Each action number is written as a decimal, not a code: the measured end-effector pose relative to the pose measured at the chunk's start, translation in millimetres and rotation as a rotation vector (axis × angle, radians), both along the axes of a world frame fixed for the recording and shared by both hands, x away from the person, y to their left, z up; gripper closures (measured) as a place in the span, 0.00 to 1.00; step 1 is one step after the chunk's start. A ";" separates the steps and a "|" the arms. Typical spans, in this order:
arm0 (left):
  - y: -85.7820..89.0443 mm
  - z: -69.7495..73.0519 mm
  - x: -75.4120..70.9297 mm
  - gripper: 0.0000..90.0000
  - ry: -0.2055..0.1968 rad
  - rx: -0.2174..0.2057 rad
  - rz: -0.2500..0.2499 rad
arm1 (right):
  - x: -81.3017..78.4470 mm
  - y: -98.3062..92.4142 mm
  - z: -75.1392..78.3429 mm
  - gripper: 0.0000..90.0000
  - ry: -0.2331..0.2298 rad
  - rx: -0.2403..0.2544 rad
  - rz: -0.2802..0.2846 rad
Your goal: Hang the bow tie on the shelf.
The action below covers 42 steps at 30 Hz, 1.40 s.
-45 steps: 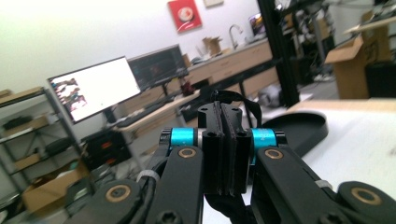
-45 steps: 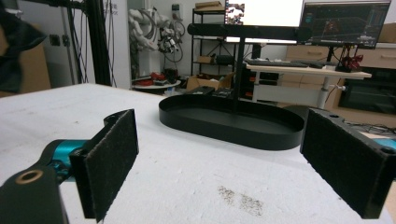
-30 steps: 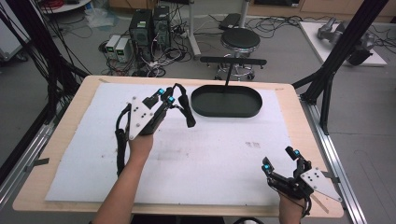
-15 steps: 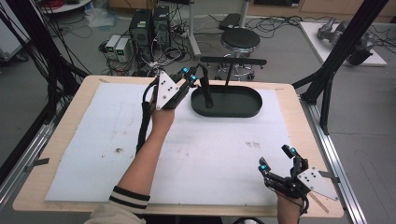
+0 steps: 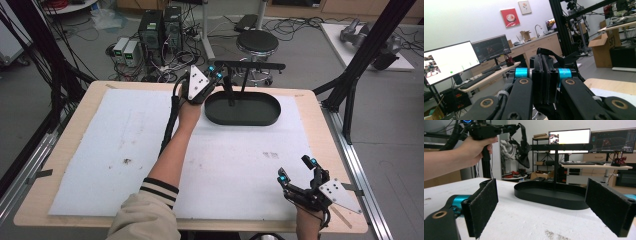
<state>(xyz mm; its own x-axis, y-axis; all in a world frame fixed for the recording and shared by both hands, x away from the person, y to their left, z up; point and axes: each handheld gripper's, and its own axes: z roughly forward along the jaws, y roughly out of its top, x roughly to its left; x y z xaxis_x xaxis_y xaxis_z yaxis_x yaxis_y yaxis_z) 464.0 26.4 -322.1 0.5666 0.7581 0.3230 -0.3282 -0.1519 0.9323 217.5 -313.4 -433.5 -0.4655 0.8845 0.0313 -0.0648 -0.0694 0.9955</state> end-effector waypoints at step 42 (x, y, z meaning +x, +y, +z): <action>26.0 -12.2 47.2 0.49 0.112 0.014 0.261 | 2.0 0.2 -3.8 0.12 0.002 -0.006 -0.011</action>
